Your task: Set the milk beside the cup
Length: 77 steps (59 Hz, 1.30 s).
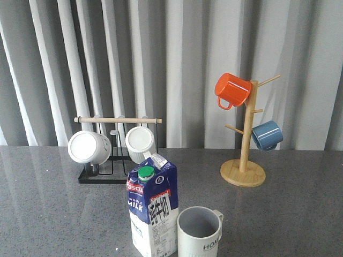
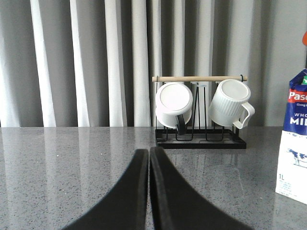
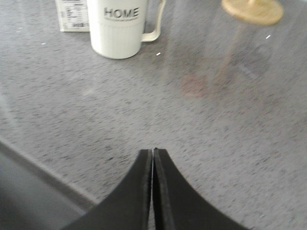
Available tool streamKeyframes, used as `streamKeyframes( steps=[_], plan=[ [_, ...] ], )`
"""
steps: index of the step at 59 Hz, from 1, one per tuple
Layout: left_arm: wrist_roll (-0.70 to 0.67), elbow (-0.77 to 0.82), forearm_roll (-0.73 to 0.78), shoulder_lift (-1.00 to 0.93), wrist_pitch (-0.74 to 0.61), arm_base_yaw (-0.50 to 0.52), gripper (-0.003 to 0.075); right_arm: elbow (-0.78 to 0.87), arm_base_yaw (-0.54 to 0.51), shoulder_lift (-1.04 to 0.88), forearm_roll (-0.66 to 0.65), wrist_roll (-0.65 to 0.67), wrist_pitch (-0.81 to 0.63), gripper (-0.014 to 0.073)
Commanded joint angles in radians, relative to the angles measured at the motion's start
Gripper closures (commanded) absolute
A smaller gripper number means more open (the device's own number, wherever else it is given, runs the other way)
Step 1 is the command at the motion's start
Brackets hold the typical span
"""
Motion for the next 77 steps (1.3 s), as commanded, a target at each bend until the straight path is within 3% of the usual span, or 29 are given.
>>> streamKeyframes(
  steps=[1, 8, 15, 29, 47, 77],
  plan=[
    [-0.006, -0.019, -0.008, 0.000, -0.079, 0.003, 0.0727, 0.036, -0.006, -0.018, -0.097, 0.033, -0.197, 0.0600],
    [-0.006, -0.019, -0.008, 0.000, -0.079, 0.003, 0.0727, 0.147, -0.084, -0.086, -0.184, 0.176, -0.345, 0.0600],
    [-0.006, -0.019, -0.008, 0.000, -0.079, 0.003, 0.0727, 0.224, -0.192, -0.189, -0.202, 0.285, -0.356, 0.0600],
    [-0.006, -0.019, -0.008, 0.000, -0.079, 0.003, 0.0727, 0.322, -0.284, -0.336, -0.201, 0.312, -0.416, 0.0600],
    [-0.006, -0.019, -0.008, 0.000, -0.079, 0.003, 0.0727, 0.351, -0.350, -0.339, -0.197, 0.314, -0.576, 0.0600],
    [-0.006, -0.019, -0.008, 0.000, -0.079, 0.003, 0.0727, 0.351, -0.371, -0.339, -0.193, 0.314, -0.576, 0.0600]
  ],
)
